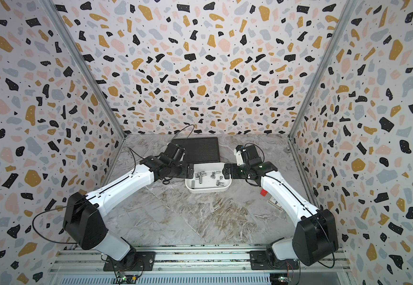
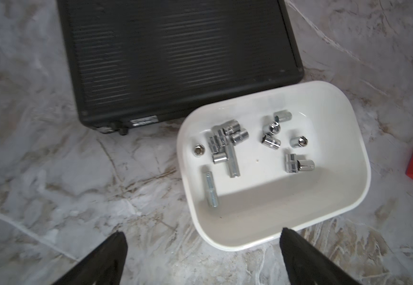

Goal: Put the socket on the desktop into the storage box
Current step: Reset both arms

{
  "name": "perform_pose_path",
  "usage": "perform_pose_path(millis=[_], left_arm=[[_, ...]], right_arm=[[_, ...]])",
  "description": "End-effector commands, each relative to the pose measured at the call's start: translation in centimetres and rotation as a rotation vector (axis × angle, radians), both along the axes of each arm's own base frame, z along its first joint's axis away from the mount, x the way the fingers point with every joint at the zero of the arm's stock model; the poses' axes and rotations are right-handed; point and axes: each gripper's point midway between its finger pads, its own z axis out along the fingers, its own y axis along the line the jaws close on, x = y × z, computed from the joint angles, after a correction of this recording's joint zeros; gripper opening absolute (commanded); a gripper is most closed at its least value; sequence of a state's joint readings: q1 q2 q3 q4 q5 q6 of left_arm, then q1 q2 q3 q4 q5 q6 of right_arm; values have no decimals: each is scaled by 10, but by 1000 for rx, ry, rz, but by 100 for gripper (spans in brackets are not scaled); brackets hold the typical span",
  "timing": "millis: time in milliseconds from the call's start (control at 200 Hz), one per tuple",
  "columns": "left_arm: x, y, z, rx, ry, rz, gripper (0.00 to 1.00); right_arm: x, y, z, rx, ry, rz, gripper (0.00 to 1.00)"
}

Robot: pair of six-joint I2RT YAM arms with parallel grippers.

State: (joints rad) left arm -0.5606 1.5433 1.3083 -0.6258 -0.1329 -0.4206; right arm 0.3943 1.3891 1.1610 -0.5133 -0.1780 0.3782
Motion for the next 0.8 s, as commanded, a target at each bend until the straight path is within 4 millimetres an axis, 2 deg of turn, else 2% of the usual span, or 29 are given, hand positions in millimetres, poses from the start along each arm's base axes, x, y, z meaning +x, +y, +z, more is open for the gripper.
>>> perform_pose_path(millis=[0, 130, 215, 305, 431, 506, 596, 686, 791], left_arm=[[11, 38, 22, 78, -111, 65, 100], [21, 79, 37, 162, -205, 139, 100], [28, 105, 45, 189, -293, 171, 100], [30, 138, 50, 221, -375, 239, 100], [26, 176, 39, 335, -460, 293, 100], [22, 198, 23, 363, -465, 344, 100], [16, 217, -8, 354, -448, 388, 100], [16, 219, -32, 361, -441, 375, 100], [19, 218, -49, 351, -463, 382, 100]], right_arm=[[25, -28, 26, -80, -98, -113, 100], [45, -75, 46, -223, -221, -289, 100], [53, -105, 53, -249, -260, -374, 100], [57, -137, 52, -302, -324, -461, 100], [49, -177, 42, -391, -423, -567, 100], [41, -199, 31, -449, -462, -628, 100], [28, -222, 13, -527, -477, -692, 99], [18, -235, -13, -544, -449, -721, 99], [17, -234, -38, -527, -447, -703, 99]])
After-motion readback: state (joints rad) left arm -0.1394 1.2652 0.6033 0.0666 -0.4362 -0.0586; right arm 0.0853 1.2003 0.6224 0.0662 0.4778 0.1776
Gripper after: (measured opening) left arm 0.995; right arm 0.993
